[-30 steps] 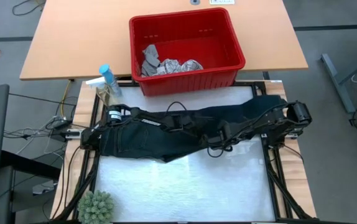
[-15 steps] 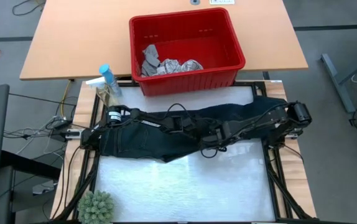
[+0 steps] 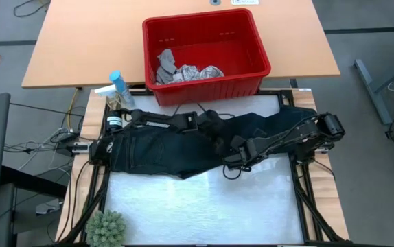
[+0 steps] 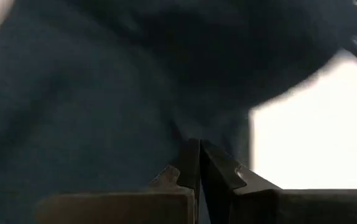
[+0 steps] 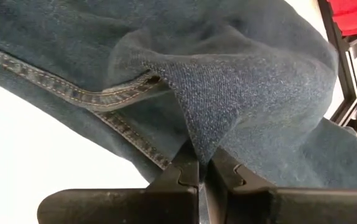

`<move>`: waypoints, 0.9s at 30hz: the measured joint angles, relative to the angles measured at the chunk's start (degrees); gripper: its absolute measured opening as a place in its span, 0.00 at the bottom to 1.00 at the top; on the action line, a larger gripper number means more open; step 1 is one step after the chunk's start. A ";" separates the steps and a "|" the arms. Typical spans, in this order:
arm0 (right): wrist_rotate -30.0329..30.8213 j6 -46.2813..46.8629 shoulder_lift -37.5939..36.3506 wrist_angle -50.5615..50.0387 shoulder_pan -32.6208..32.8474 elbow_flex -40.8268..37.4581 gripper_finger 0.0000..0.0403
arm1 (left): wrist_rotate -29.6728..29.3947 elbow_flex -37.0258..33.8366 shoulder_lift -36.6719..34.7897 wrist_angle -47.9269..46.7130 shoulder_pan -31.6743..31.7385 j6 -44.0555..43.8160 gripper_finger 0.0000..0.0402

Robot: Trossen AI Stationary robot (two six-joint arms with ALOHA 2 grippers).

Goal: Fold Laundry from Bin
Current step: Fold the blue jeans

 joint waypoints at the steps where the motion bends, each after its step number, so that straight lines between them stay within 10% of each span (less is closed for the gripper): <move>1: -0.01 0.02 -0.02 0.05 0.09 0.00 0.07 | -1.11 0.00 -0.04 0.45 0.17 0.13 0.00; 27: -5.50 -3.05 -0.04 -9.70 3.78 -0.02 0.10 | -5.48 -0.20 5.16 4.34 3.25 7.86 0.00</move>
